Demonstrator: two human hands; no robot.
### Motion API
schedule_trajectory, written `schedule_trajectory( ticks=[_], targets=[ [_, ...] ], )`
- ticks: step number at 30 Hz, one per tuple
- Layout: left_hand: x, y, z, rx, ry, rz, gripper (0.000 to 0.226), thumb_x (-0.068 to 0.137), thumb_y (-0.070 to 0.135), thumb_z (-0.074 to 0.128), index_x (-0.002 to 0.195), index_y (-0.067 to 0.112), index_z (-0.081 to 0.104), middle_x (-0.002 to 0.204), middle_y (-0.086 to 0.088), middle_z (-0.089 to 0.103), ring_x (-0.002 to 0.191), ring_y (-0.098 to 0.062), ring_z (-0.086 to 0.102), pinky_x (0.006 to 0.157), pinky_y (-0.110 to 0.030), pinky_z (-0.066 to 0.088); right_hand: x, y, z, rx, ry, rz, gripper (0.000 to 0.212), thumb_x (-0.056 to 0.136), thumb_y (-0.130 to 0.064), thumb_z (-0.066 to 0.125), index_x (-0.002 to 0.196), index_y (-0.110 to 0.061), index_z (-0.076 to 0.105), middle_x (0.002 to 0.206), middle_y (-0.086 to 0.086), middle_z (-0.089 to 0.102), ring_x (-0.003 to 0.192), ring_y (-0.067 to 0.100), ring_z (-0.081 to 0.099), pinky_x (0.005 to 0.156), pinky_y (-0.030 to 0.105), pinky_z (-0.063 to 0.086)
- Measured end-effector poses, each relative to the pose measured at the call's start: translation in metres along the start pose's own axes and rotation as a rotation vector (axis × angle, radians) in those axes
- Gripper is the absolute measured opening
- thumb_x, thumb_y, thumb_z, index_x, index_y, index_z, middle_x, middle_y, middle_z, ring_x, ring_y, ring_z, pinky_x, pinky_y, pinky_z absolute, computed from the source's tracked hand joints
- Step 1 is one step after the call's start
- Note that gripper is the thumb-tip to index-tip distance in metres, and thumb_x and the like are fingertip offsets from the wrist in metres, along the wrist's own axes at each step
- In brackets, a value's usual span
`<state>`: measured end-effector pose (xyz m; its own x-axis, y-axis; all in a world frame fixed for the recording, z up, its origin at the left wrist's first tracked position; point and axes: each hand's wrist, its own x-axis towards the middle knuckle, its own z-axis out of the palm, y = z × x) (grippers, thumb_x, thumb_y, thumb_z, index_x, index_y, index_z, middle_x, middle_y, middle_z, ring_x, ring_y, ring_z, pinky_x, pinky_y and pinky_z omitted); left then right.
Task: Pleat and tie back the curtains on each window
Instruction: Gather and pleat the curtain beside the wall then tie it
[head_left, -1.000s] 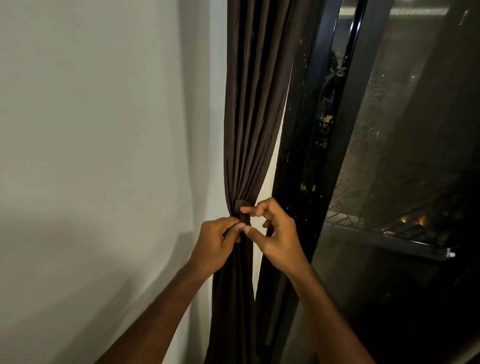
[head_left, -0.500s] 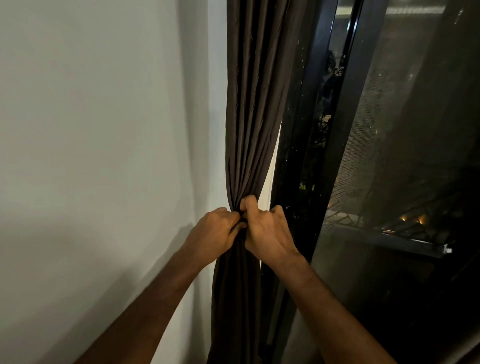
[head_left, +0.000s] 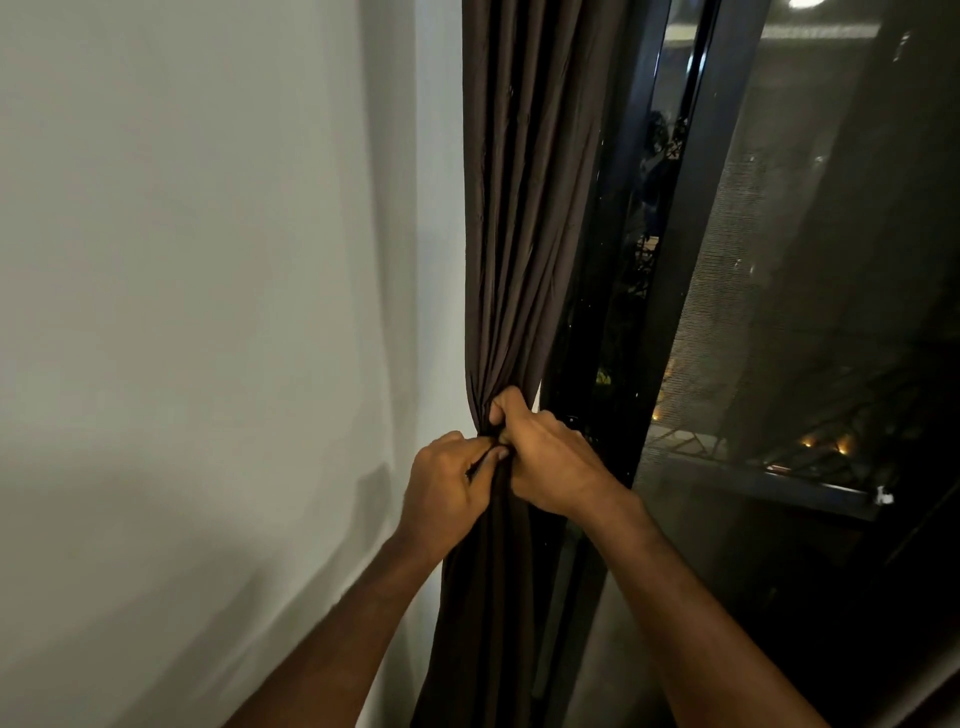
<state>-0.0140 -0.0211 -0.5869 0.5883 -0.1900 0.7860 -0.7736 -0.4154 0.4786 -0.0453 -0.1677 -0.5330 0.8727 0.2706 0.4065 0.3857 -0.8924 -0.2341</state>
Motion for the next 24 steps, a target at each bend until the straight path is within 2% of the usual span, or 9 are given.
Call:
schedule_trajectory(
  ticks=[3, 6, 9, 11, 15, 18, 20, 22, 24],
  targets=[
    [0.003, -0.002, -0.004, 0.042, 0.023, 0.037, 0.029, 0.097, 0.03, 0.055, 0.092, 0.012, 0.077, 0.068, 0.0, 0.066, 0.06, -0.013, 0.054, 0.053, -0.034, 0.048, -0.012, 0.005, 0.014, 0.056, 0.24, -0.04, 0.029, 0.093, -0.011, 0.056, 0.115, -0.025, 0.043, 0.084, -0.004, 0.069, 0.067, 0.02, 0.064, 0.055, 0.032, 0.046],
    [0.005, 0.002, -0.002, 0.156, 0.032, 0.121, 0.028, 0.096, 0.031, 0.055, 0.09, 0.015, 0.078, 0.065, 0.001, 0.063, 0.059, -0.012, 0.053, 0.05, -0.026, 0.044, -0.03, 0.004, 0.038, 0.177, 0.505, -0.011, 0.011, 0.098, -0.018, 0.051, 0.108, -0.023, 0.051, 0.074, -0.002, 0.066, 0.055, 0.013, 0.062, 0.048, 0.036, 0.053],
    [0.005, 0.007, 0.003, 0.21, 0.015, 0.14, 0.029, 0.096, 0.035, 0.054, 0.092, 0.019, 0.079, 0.063, 0.002, 0.061, 0.055, -0.01, 0.051, 0.049, -0.019, 0.036, -0.036, 0.001, 0.051, 0.224, 0.652, 0.107, 0.022, 0.097, -0.008, 0.059, 0.11, -0.025, 0.053, 0.074, -0.002, 0.066, 0.055, 0.008, 0.062, 0.048, 0.032, 0.055],
    [0.007, 0.006, 0.005, 0.222, 0.0, 0.131, 0.032, 0.096, 0.037, 0.053, 0.093, 0.02, 0.08, 0.063, 0.002, 0.063, 0.053, -0.011, 0.053, 0.049, -0.019, 0.037, -0.037, -0.002, 0.052, 0.152, 0.721, 0.1, 0.018, 0.098, -0.015, 0.057, 0.114, -0.022, 0.053, 0.074, -0.001, 0.067, 0.054, 0.008, 0.063, 0.048, 0.03, 0.057],
    [0.018, 0.0, -0.003, 0.061, 0.044, -0.128, 0.028, 0.094, 0.032, 0.059, 0.078, 0.017, 0.078, 0.06, 0.004, 0.068, 0.053, -0.014, 0.062, 0.054, -0.034, 0.052, -0.043, -0.001, 0.042, 0.073, 0.87, 0.005, 0.027, 0.094, -0.006, 0.067, 0.12, -0.008, 0.061, 0.1, 0.005, 0.074, 0.076, 0.005, 0.069, 0.072, 0.013, 0.057],
    [0.033, -0.004, -0.016, -0.232, -0.021, -0.411, 0.03, 0.092, 0.012, 0.069, 0.062, 0.013, 0.07, 0.048, 0.007, 0.059, 0.043, -0.011, 0.055, 0.054, -0.028, 0.049, -0.048, 0.002, 0.033, 0.263, 0.726, 0.053, 0.013, 0.095, -0.02, 0.07, 0.102, -0.013, 0.062, 0.084, -0.008, 0.066, 0.066, 0.005, 0.064, 0.058, 0.015, 0.052],
    [0.043, -0.003, -0.025, -0.341, -0.123, -0.528, 0.03, 0.091, 0.006, 0.068, 0.062, 0.009, 0.068, 0.046, 0.004, 0.052, 0.043, -0.01, 0.048, 0.053, -0.025, 0.043, -0.048, -0.005, 0.038, 0.332, 0.546, 0.141, 0.026, 0.096, -0.044, 0.064, 0.095, -0.018, 0.064, 0.08, -0.014, 0.062, 0.061, 0.006, 0.06, 0.055, 0.015, 0.046],
    [0.05, 0.0, -0.03, -0.384, -0.225, -0.564, 0.031, 0.091, 0.004, 0.068, 0.06, 0.008, 0.066, 0.044, 0.006, 0.047, 0.042, -0.007, 0.043, 0.05, -0.021, 0.038, -0.045, -0.016, 0.047, 0.305, 0.391, 0.234, 0.045, 0.088, -0.064, 0.062, 0.101, -0.021, 0.063, 0.085, -0.013, 0.066, 0.061, 0.003, 0.06, 0.057, 0.015, 0.045],
    [0.052, 0.003, -0.031, -0.385, -0.31, -0.551, 0.031, 0.091, 0.003, 0.068, 0.06, 0.01, 0.066, 0.043, 0.01, 0.047, 0.041, -0.004, 0.043, 0.048, -0.017, 0.035, -0.037, -0.025, 0.051, 0.236, 0.344, 0.334, 0.052, 0.083, -0.072, 0.062, 0.1, -0.022, 0.061, 0.079, -0.012, 0.066, 0.061, 0.003, 0.061, 0.056, 0.019, 0.049]
  ],
)
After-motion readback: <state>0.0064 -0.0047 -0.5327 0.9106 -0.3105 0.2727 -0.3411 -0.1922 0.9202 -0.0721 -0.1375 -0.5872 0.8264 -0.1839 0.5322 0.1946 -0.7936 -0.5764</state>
